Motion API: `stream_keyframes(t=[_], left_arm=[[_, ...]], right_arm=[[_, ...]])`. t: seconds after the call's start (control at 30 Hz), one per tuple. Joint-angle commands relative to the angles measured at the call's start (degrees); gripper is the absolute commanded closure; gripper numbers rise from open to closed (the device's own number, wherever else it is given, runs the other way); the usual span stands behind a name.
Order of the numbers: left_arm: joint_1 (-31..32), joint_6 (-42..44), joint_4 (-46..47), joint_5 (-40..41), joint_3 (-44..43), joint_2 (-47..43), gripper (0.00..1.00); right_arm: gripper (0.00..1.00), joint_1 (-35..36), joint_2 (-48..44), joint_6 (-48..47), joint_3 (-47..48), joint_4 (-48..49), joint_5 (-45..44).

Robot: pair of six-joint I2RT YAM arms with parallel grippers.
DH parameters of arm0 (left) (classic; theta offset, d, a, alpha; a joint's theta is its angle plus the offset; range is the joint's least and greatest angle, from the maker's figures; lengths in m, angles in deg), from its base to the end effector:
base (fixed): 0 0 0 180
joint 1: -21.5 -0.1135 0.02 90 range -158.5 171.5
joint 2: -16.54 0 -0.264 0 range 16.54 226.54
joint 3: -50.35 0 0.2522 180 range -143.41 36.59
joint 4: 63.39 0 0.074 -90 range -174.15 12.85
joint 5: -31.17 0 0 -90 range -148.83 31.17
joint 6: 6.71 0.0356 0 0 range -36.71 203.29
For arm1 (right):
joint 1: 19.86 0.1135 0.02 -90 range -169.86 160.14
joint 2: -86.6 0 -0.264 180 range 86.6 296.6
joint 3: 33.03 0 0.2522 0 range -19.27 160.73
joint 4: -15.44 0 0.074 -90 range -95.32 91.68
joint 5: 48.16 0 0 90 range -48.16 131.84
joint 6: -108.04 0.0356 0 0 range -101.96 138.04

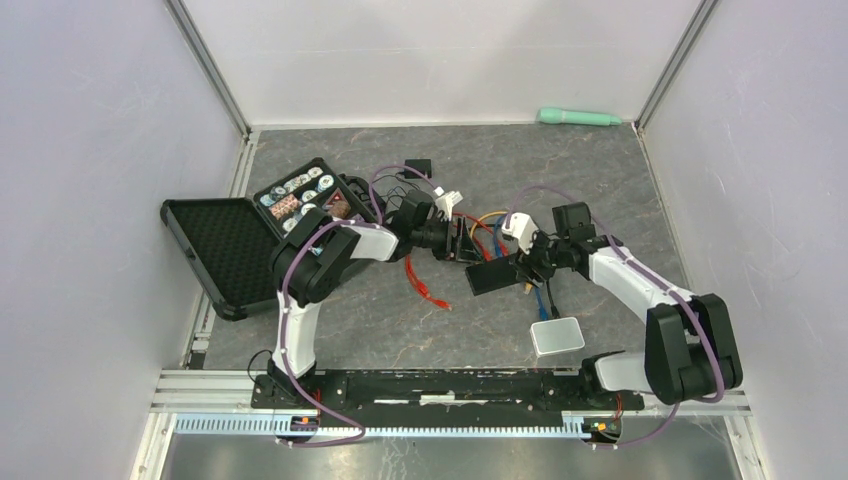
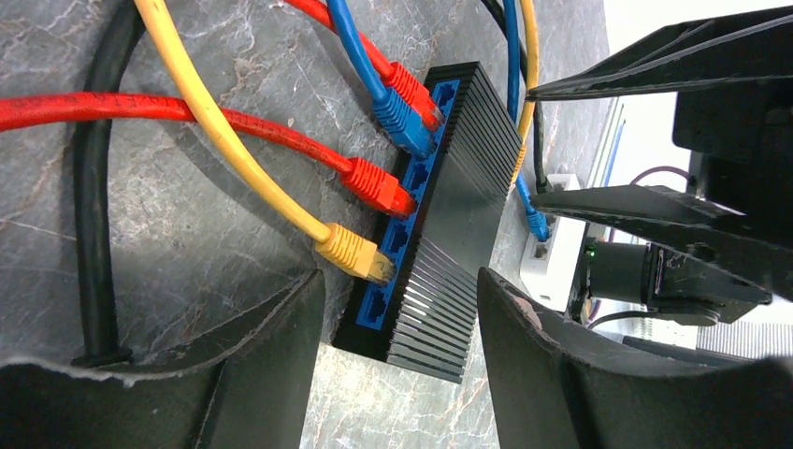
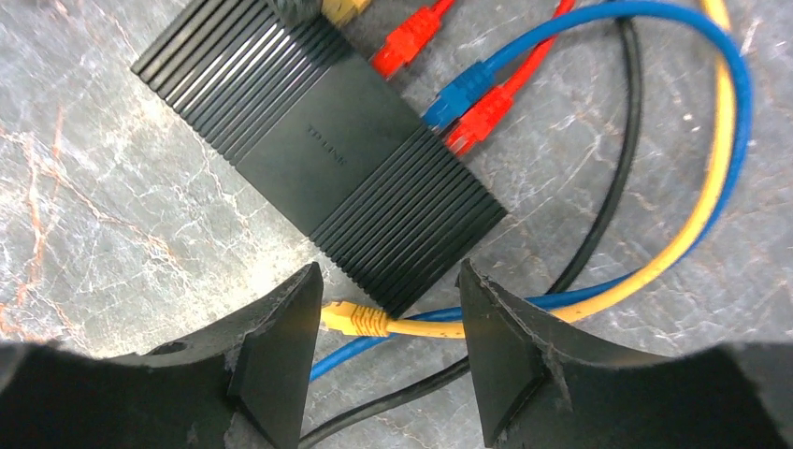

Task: Pull the plug from the switch port
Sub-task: Move the connector to the center of the board.

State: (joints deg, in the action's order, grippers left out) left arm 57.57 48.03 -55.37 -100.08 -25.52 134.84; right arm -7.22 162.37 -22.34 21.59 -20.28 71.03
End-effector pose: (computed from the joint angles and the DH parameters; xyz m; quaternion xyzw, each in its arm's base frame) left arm 0.3212 -0.2630 0.1188 0.1701 0.8267 -0.5076 0.1729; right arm 0.2379 0.0712 0.1904 -0.4783 0.7980 0.1683 0.3258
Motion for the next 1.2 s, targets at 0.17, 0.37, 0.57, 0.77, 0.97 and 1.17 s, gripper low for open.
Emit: stream_keyframes(t=[0.17, 0.37, 0.57, 0.77, 0.97, 1.17], left_arm=[[0.18, 0.68, -2.97, -0.75, 2.68, -3.43, 0.32], [1.46, 1.10, -2.71, -1.02, 1.77, -2.40, 0.33], [3.37, 1.11, -2.08, -0.50, -0.94, -0.45, 0.33], [5.16, 0.72, -0.24, 0.21, -0.91, 0.09, 0.33], [8.38, 1.81, 0.36, 0.98, -2.32, 0.35, 0.33], [9.27, -0.46, 3.27, 0.68, -3.14, 0.91, 0.31]], right_arm=[[0.41, 2.96, 5.33, -0.67, 0.33, 2.66, -10.52], [0.42, 2.95, 8.49, -3.34, 3.29, 2.50, -14.58], [0.41, 2.91, 13.40, -10.42, 8.48, 0.21, -15.52], [0.42, 2.94, 19.97, -13.52, 16.13, -1.14, -14.28], [0.42, 2.96, 25.01, -13.69, 24.82, -3.58, -12.01], [0.40, 2.89, 26.06, -13.12, 26.33, -3.75, -10.31]])
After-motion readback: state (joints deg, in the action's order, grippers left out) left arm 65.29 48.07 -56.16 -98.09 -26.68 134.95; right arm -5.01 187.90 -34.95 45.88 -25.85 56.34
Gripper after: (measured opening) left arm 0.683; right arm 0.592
